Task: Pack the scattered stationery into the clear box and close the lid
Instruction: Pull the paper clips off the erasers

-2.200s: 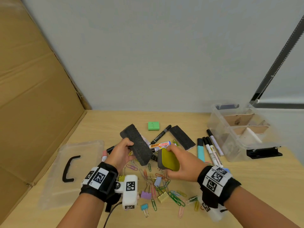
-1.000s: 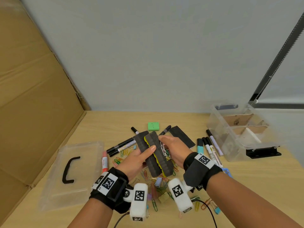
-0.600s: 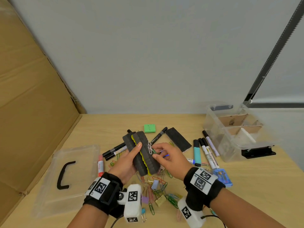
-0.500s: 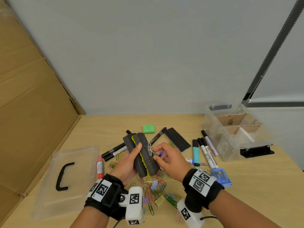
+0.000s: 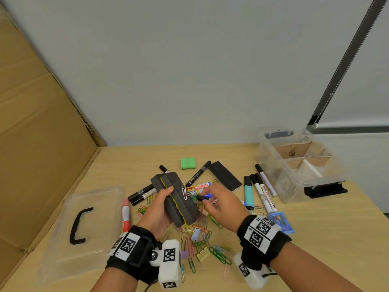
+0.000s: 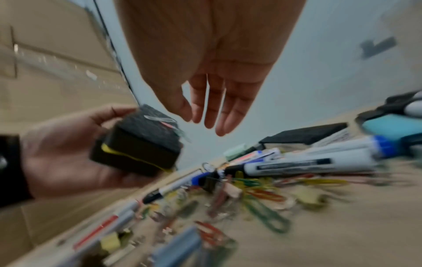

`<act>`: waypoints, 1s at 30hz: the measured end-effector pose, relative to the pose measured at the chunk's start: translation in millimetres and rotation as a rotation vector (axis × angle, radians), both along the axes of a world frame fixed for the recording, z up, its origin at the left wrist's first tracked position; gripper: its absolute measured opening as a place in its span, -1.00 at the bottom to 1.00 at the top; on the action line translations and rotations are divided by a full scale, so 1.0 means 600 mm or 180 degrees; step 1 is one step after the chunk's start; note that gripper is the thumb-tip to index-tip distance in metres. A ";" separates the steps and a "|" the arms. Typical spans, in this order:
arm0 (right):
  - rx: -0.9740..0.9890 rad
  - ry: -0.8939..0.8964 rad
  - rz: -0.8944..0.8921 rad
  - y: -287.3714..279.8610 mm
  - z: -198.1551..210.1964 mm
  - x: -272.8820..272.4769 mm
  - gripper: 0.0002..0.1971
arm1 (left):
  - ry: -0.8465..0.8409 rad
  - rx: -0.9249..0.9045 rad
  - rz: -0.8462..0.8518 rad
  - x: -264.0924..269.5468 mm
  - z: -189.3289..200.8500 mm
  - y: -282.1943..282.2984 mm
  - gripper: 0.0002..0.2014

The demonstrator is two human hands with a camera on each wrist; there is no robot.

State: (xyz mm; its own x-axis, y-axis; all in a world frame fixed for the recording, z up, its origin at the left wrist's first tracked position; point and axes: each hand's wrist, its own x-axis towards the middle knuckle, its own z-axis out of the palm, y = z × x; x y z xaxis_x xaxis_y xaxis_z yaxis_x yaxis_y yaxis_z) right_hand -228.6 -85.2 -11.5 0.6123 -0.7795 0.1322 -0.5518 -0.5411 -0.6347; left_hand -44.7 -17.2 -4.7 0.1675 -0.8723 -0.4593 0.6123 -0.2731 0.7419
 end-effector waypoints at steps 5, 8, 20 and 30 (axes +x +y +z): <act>-0.0154 -0.0007 0.0305 0.009 0.012 0.035 -0.71 | -0.0059 0.0020 -0.0215 -0.015 -0.002 -0.002 -0.63; -0.0268 -0.0069 0.0315 0.004 0.012 0.042 -0.85 | -0.0233 0.0048 -0.0366 -0.022 -0.007 0.002 -0.68; 0.0175 0.0613 0.0053 -0.005 -0.030 -0.002 -0.80 | -0.0203 0.0023 -0.0048 -0.003 -0.011 0.006 -0.60; -0.0066 -0.0208 0.0269 0.012 0.018 0.022 -0.67 | -0.0362 0.0040 -0.0293 -0.015 -0.012 0.006 -0.53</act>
State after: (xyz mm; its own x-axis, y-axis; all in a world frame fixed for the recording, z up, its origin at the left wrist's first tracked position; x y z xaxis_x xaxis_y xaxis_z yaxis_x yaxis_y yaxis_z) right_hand -215.7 -78.2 -0.8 0.6654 -0.7221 0.1895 -0.4614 -0.5973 -0.6560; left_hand -53.7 -13.8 -12.1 0.1387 -0.8806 -0.4530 0.4964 -0.3340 0.8012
